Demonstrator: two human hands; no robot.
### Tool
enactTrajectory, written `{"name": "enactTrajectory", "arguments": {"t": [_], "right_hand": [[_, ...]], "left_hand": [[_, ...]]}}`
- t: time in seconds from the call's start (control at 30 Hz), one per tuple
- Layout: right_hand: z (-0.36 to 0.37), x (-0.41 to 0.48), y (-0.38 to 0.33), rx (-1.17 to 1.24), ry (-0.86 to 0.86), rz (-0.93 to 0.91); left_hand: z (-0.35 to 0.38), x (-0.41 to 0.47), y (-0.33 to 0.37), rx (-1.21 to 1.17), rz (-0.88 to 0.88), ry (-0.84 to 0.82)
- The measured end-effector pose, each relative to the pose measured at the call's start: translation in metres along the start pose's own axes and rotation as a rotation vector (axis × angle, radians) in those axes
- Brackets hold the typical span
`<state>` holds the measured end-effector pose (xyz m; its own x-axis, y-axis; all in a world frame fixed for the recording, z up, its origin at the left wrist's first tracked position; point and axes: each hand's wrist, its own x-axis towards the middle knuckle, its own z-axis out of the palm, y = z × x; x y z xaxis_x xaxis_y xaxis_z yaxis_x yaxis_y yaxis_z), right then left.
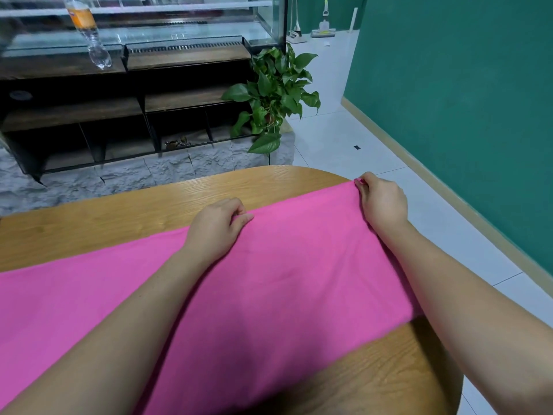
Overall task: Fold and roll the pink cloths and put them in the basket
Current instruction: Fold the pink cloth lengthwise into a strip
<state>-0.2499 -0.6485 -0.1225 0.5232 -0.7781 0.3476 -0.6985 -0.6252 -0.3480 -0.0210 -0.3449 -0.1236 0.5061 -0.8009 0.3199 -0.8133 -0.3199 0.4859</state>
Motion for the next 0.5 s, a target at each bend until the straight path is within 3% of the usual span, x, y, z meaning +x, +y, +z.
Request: {"name": "enactTrajectory", "arguments": {"t": [0.33, 0.5], "right_hand": [[0.003, 0.010, 0.006, -0.029, -0.008, 0.052], [0.001, 0.016, 0.004, -0.117, 0.025, -0.039]], "left_hand": [[-0.006, -0.003, -0.013, -0.029, -0.060, 0.041], [-0.004, -0.006, -0.013, 0.038, -0.089, 0.070]]}}
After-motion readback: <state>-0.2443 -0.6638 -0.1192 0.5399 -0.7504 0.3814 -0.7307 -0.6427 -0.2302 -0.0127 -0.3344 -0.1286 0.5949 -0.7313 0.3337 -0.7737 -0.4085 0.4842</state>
